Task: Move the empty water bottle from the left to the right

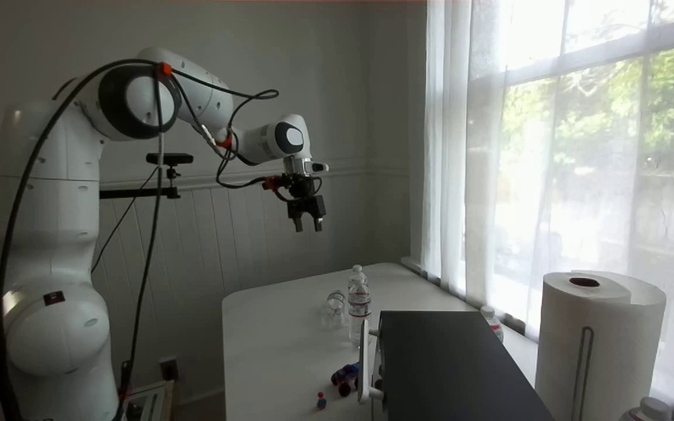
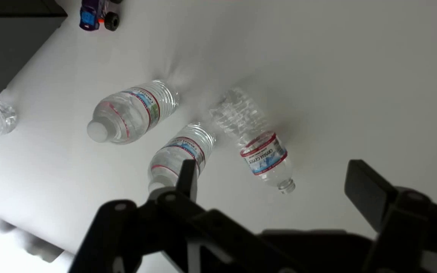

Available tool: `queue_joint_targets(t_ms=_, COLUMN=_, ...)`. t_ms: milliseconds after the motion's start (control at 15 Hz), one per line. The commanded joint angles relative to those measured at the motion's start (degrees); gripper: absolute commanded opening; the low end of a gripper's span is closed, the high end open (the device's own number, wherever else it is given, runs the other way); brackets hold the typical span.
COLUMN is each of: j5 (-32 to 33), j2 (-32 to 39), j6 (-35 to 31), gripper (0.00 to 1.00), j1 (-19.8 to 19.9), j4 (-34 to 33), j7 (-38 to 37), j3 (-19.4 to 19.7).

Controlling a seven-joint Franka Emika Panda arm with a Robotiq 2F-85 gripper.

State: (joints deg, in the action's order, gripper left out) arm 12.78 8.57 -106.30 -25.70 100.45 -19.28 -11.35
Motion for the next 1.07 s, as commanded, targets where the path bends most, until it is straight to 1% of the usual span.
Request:
queue_joint_targets(t_ms=0, j5=-4.33, j2=-11.47, j6=-8.90, gripper=1.00, j1=4.09, j4=13.62, j7=0.22, j3=-1.66)
queue_joint_targets(t_ms=67, j5=-5.49, j2=-13.94, j6=-10.30, gripper=1.00, j1=4.92, j4=16.38, j7=0.97, j3=-1.74)
queue_joint_targets(t_ms=400, j5=-9.80, j2=-27.55, j6=-11.46, gripper=1.00, j1=7.72, j4=30.34, j7=6.87, j3=-1.13)
queue_joint_targets(t_ms=467, j5=-7.26, j2=-19.46, j6=-8.52, gripper=1.00, j1=8.20, j4=21.77, j7=4.20, j3=-2.68)
queue_joint_targets(t_ms=533, j5=-7.95, j2=-22.05, j6=-8.87, gripper=1.00, j1=8.69, j4=24.45, j7=5.20, j3=-2.60)
queue_joint_targets(t_ms=667, j5=-8.50, j2=-25.39, j6=-9.44, gripper=1.00, j1=9.02, j4=27.63, j7=5.96, j3=-2.53)
queue_joint_targets(t_ms=1000, j5=-8.68, j2=-26.23, j6=-10.06, gripper=1.00, j1=9.02, j4=28.70, j7=6.03, j3=-2.54)
